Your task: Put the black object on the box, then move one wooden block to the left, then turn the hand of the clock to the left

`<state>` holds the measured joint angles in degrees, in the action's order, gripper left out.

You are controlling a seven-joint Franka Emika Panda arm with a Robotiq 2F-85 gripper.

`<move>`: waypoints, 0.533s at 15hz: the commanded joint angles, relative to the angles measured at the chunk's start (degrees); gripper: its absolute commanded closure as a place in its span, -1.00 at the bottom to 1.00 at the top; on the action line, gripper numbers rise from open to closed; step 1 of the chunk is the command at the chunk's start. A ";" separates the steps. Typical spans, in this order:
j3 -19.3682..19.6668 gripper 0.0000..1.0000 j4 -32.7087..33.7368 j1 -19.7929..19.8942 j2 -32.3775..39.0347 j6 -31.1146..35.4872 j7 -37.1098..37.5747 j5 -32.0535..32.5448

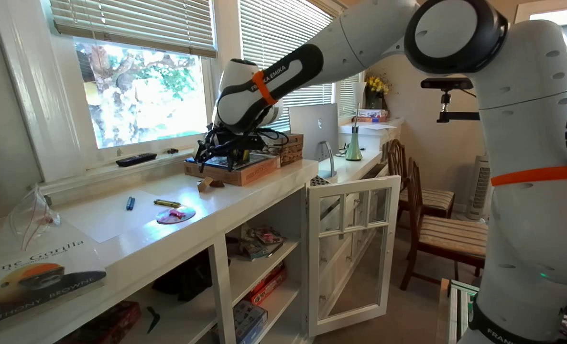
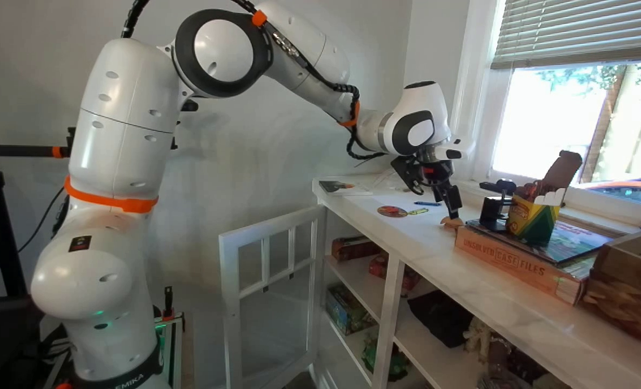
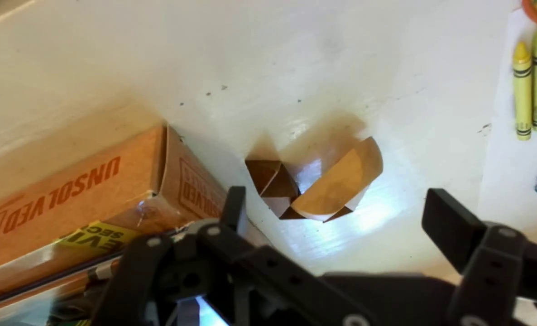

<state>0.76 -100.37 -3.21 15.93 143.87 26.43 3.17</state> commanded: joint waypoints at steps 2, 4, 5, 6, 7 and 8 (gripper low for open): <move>1.58 -1.00 2.03 -1.53 2.52 0.04 4.96 -0.59; 2.06 -1.00 2.25 -2.02 3.10 1.25 6.84 -0.20; 2.12 -1.00 2.27 -2.09 3.49 2.82 7.37 -0.44; 2.43 -1.00 2.68 -2.40 3.87 3.03 8.06 0.13; 2.54 -1.00 2.99 -2.52 4.34 3.47 8.39 0.11; 2.77 -1.00 3.11 -2.73 4.68 4.02 8.71 0.30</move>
<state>2.11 -98.92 -4.50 18.53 146.21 32.78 3.20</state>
